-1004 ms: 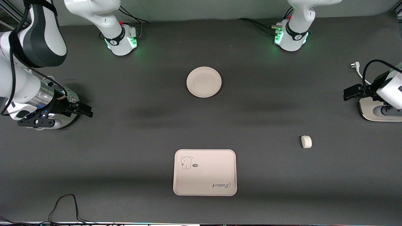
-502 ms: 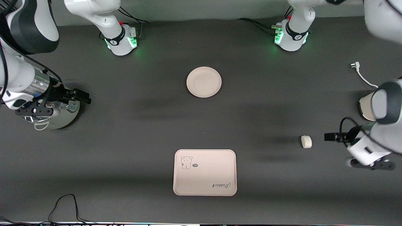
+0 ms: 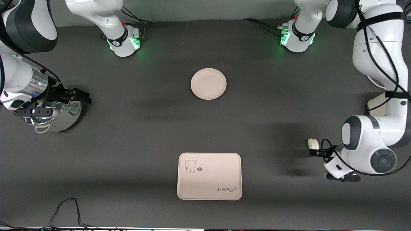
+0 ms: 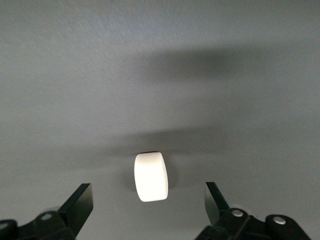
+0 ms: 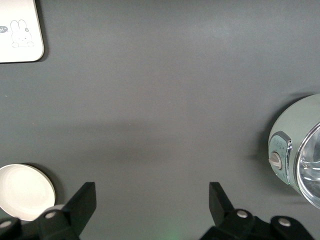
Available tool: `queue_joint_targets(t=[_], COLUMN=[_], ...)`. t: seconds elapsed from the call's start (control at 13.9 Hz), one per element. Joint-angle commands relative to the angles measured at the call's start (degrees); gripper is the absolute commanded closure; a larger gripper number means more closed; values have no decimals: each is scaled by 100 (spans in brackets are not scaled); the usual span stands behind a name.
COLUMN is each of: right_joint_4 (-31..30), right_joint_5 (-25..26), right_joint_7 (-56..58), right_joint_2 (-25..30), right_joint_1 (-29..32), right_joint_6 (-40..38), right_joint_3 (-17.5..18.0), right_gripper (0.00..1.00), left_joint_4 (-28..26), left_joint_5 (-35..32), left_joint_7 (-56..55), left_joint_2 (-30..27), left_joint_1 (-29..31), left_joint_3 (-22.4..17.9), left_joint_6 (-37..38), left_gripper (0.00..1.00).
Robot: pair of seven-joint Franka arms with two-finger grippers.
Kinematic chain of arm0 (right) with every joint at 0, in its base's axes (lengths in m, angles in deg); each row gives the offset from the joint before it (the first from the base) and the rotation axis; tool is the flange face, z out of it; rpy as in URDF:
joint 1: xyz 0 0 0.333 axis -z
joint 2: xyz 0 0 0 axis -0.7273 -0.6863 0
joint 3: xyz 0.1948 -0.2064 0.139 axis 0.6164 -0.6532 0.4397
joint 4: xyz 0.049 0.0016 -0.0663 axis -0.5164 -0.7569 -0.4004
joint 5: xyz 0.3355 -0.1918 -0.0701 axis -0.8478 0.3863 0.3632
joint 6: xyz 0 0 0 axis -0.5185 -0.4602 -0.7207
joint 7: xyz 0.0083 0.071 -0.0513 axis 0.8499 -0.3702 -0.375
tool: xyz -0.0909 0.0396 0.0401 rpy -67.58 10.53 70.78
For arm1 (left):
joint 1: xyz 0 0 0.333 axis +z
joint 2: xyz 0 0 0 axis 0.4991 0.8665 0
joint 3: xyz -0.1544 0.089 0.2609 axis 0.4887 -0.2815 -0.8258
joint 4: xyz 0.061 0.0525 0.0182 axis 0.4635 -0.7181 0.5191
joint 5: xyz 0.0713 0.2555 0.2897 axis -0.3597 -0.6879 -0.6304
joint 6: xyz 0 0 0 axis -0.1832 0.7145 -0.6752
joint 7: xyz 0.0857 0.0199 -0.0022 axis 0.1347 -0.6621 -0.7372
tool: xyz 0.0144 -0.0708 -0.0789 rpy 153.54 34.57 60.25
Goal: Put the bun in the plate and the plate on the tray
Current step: 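Reach the left gripper down to the white bun and grasp it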
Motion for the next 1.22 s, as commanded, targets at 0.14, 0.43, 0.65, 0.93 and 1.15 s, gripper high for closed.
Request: queue_joint_targets(t=[0.14,0.43,0.65,0.93,1.15], right_joint_4=[-184,-184,-184,-184,-202], right_joint_5=[-18,-18,-18,-18,-18], right_joint_7=[107,107,107,107,116], right_joint_2=[19,10,1,-34,-43], right_joint_1=[-36,-36,-36,-45,-45], right_joint_6=[163,198,207,286,278], right_joint_3=[-19,-19,-19,-19,-1], right_gripper=[0,0,0,0,0], left_joint_4=[-949,-1910,-1937,-1945,-2068], left_joint_5=[-57,-57,-57,-57,-57], left_joint_7=[6,67,76,76,85], left_joint_2=[-262,-420,-429,-491,-526], left_joint_1=[-41,29,46,55,90], left_joint_3=[-32,-32,-40,-40,-40], left_joint_6=[-779,-1880,-1872,-1793,-1810], left_gripper=[0,0,1,4,32])
